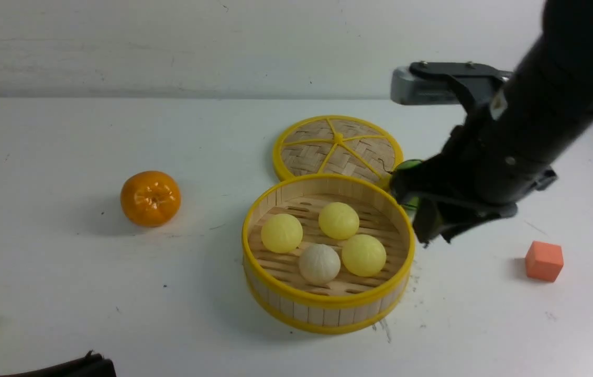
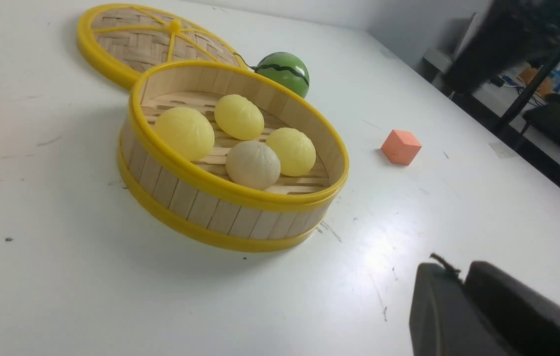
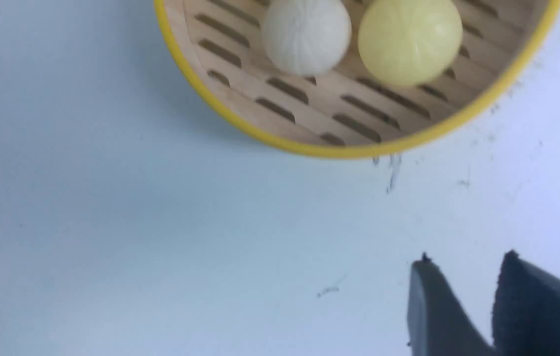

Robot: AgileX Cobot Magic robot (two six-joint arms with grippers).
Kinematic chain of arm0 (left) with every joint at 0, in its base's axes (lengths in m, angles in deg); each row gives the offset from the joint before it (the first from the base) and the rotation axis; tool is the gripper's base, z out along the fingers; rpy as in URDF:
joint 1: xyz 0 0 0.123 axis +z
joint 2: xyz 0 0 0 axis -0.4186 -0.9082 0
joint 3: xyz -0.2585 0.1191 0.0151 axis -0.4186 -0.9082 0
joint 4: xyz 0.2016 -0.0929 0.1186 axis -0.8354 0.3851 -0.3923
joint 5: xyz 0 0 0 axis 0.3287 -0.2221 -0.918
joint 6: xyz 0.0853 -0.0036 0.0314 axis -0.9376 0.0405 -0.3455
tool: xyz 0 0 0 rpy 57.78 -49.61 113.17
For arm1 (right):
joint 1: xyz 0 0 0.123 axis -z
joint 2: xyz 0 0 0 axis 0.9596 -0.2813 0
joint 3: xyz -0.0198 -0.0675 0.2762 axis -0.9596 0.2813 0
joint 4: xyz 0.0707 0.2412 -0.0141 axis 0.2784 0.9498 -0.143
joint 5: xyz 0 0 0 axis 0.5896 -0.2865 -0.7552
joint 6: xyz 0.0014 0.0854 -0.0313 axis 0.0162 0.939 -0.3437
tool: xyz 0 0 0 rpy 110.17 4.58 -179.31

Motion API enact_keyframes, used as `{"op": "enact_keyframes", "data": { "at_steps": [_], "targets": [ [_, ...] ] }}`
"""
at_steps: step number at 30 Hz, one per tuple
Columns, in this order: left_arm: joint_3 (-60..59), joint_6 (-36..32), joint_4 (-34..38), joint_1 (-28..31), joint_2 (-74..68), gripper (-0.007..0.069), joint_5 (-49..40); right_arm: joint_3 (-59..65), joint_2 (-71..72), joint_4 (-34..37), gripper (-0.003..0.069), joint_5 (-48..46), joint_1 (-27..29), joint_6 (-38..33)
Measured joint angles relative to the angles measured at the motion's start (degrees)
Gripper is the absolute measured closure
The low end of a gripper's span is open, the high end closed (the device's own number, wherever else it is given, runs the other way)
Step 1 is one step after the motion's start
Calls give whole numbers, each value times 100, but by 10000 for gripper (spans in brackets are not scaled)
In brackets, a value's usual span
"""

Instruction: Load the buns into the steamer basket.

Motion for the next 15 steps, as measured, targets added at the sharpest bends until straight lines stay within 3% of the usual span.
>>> {"op": "enact_keyframes", "data": {
  "at_steps": [1, 3, 5, 10, 12, 15],
  "targets": [
    [0, 0, 0, 0, 0, 557, 0, 58, 0, 0, 515, 5, 0, 0],
    [0, 0, 0, 0, 0, 554, 0, 684, 918, 0, 634, -20, 0, 26],
    [0, 0, 0, 0, 0, 554, -5, 1008, 1502, 12, 672, -106, 0, 41],
    [0, 0, 0, 0, 0, 549, -5, 1323, 2957, -55, 678, -380, -188, 41],
    [0, 0, 0, 0, -7, 547, -17, 1380, 3667, -615, 677, -419, -558, -199],
    [0, 0, 0, 0, -21, 543, -24, 1672, 4579, -1107, 677, -299, -360, -629]
  ]
}}
